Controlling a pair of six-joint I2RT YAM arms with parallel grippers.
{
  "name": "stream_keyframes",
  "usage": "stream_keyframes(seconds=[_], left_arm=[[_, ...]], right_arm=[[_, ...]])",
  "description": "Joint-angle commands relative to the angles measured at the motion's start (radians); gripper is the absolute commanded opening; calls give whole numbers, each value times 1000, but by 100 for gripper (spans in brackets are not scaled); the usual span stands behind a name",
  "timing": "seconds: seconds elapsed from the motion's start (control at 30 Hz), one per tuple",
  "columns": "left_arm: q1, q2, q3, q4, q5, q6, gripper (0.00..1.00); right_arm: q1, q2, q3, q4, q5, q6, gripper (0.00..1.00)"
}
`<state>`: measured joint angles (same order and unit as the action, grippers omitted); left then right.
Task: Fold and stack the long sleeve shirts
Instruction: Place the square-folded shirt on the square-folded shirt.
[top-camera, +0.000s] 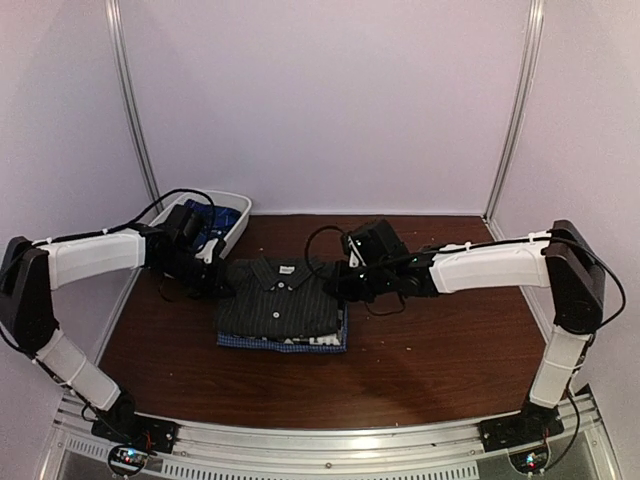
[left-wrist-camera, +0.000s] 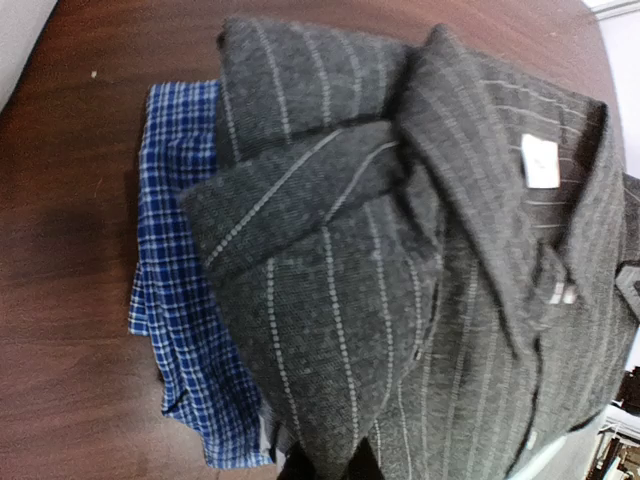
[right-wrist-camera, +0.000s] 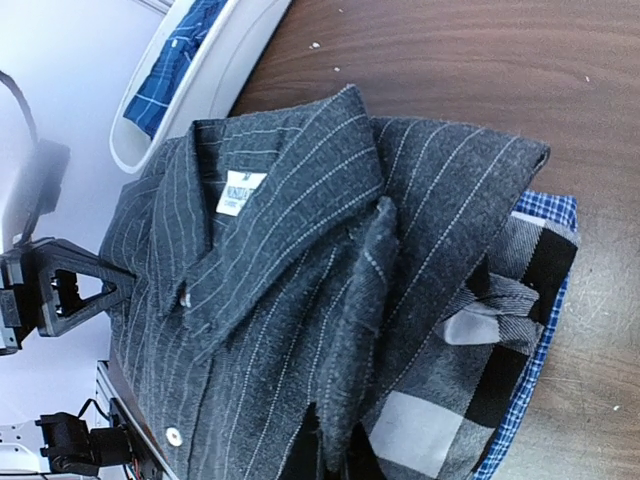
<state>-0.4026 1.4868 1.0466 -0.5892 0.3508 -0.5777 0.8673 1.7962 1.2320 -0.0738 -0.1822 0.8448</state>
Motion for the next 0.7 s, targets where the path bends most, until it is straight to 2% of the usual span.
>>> stream_keyframes(seconds=[0.0, 0.03, 0.17, 0.3, 0.53, 0.57, 0.67], left_arm=[[15, 74, -84, 130, -58, 7, 0], [15, 85, -101, 140, -86, 5, 4], [15, 79, -115, 152, -145, -4, 35], [15, 12, -67, 92, -211, 2, 53], [-22, -172, -57, -3, -226, -20, 74], [-33, -199, -62, -13, -226, -30, 94], [-74, -268, -71, -49, -237, -67, 98]], right_arm=[[-30, 42, -71, 65, -9, -1, 11], [-35, 42, -76, 58, -6, -10, 16], [-36, 14, -70, -5, 19, -66, 38], [-32, -42, -69, -52, 52, -100, 51], [-27, -145, -68, -121, 124, -167, 73], [-27, -158, -66, -135, 136, -177, 77], [-27, -192, -62, -159, 169, -206, 88]])
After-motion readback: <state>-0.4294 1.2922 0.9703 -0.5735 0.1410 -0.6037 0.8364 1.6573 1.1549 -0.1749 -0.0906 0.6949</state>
